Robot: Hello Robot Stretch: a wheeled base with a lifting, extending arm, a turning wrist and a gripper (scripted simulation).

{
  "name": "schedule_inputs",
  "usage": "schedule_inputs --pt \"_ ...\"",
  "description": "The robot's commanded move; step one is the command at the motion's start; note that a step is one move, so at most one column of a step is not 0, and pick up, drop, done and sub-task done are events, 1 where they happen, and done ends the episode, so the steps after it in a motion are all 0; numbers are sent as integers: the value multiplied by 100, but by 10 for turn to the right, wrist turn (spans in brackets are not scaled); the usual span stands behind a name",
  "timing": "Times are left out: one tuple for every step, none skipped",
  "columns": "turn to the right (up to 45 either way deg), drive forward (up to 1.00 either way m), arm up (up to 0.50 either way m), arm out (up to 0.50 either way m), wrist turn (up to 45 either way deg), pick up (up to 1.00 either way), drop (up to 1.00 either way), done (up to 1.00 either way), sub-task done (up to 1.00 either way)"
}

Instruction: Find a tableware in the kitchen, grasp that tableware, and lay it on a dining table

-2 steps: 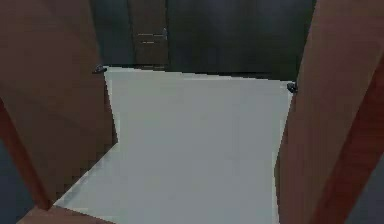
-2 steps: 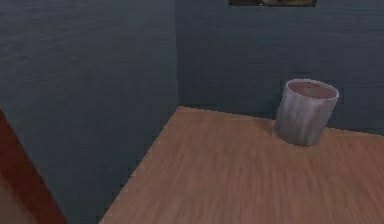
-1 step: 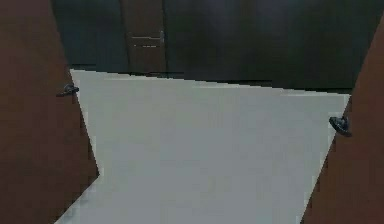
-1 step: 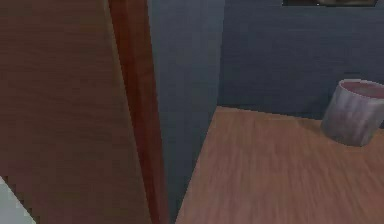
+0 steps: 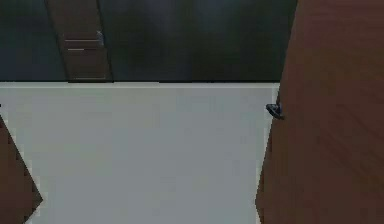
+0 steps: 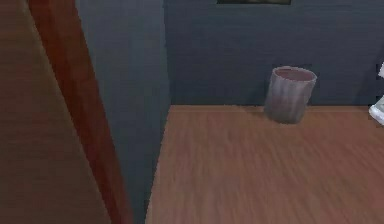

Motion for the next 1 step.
schedule_inputs --pt "0 100 0 0 0 0 0 0 0"
